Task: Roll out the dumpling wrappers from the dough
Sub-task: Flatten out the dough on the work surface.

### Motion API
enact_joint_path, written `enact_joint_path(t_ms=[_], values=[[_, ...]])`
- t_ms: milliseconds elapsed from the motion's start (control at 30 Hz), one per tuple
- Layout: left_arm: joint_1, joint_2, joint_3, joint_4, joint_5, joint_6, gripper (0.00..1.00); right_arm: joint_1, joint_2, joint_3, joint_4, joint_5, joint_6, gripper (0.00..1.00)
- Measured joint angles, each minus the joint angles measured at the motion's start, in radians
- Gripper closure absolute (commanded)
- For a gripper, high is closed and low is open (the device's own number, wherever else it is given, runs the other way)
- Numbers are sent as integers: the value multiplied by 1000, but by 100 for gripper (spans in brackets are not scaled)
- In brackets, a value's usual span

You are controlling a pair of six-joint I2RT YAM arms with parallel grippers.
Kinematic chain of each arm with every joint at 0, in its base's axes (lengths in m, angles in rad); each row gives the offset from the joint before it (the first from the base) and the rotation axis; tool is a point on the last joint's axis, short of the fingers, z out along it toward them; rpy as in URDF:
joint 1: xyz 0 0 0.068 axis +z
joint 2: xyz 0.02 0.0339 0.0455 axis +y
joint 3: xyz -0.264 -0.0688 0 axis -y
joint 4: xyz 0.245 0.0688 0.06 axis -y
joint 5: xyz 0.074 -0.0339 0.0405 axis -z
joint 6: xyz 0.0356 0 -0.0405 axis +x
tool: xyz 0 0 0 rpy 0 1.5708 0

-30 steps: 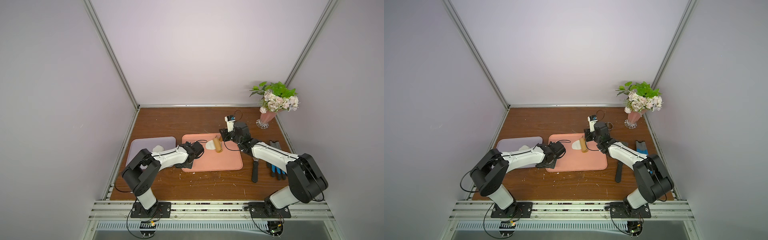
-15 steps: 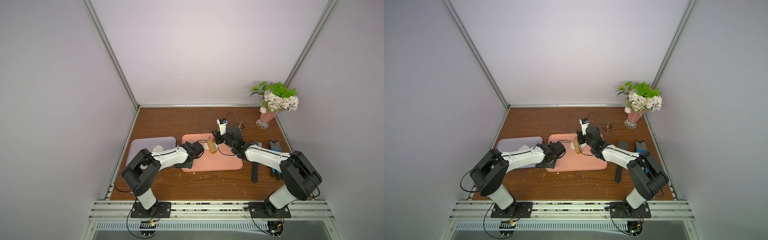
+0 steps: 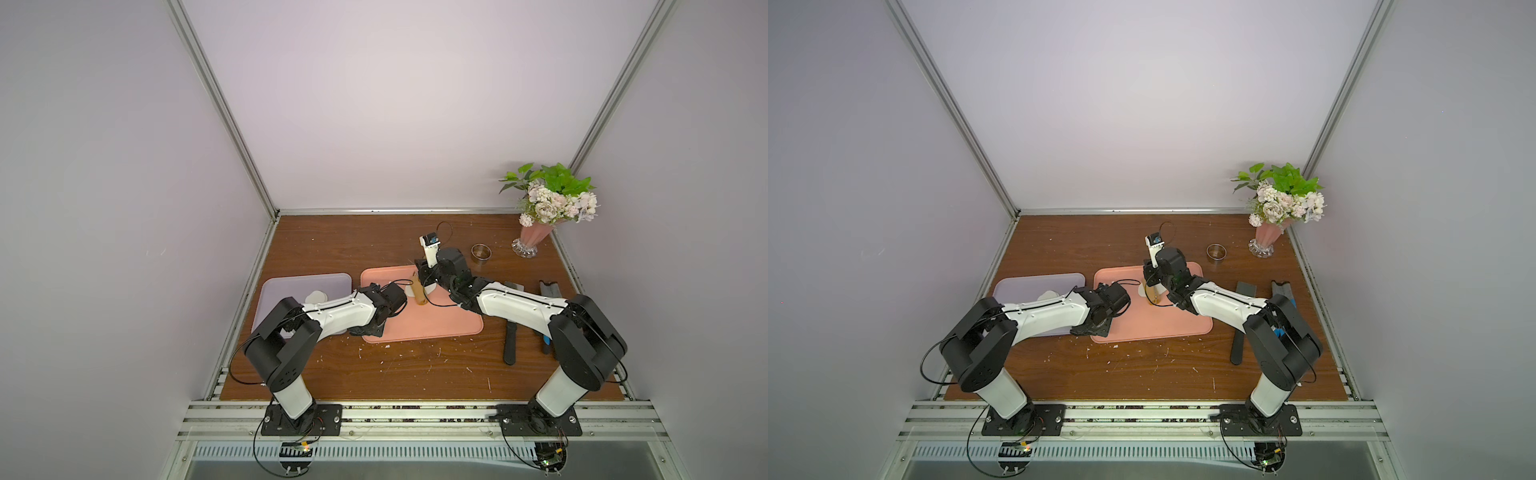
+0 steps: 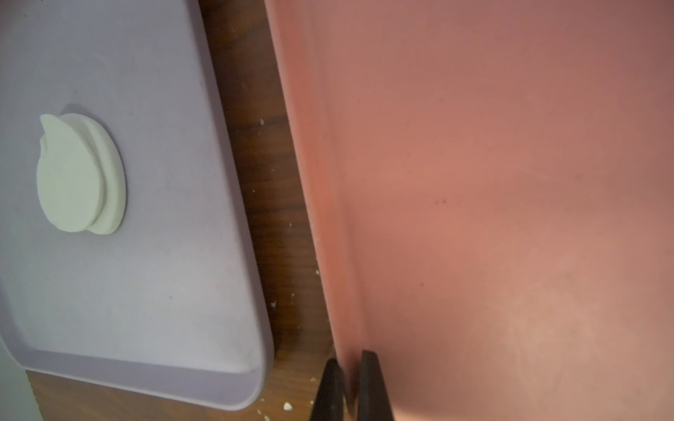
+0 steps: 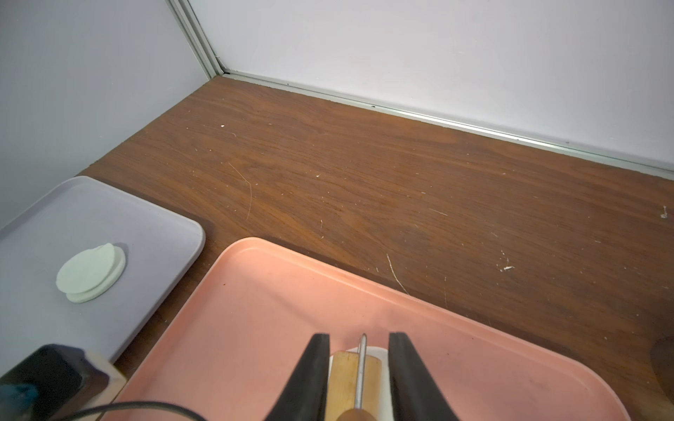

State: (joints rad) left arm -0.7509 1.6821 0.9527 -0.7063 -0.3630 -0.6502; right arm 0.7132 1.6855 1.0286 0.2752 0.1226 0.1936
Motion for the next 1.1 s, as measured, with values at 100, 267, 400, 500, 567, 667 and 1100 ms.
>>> enact_joint_path(t_ms=[100, 267, 400, 500, 567, 667, 1100], values=[[0, 0, 0, 0, 0, 0, 100, 1, 8, 9, -5, -5, -3, 100], [0, 0, 0, 0, 0, 0, 100, 1, 14, 11, 1, -8, -3, 100], [0, 0, 0, 0, 0, 0, 100, 1, 20, 11, 13, -16, -4, 100], [0, 0, 0, 0, 0, 0, 100, 2, 29, 12, 15, -18, -12, 100], [0, 0, 0, 0, 0, 0, 100, 5, 31, 14, 18, -19, -17, 100], [0, 0, 0, 0, 0, 0, 100, 6, 32, 14, 23, -23, -19, 100], [0, 0, 0, -11, -3, 0, 100, -41, 24, -58, 145, -110, 56, 100]])
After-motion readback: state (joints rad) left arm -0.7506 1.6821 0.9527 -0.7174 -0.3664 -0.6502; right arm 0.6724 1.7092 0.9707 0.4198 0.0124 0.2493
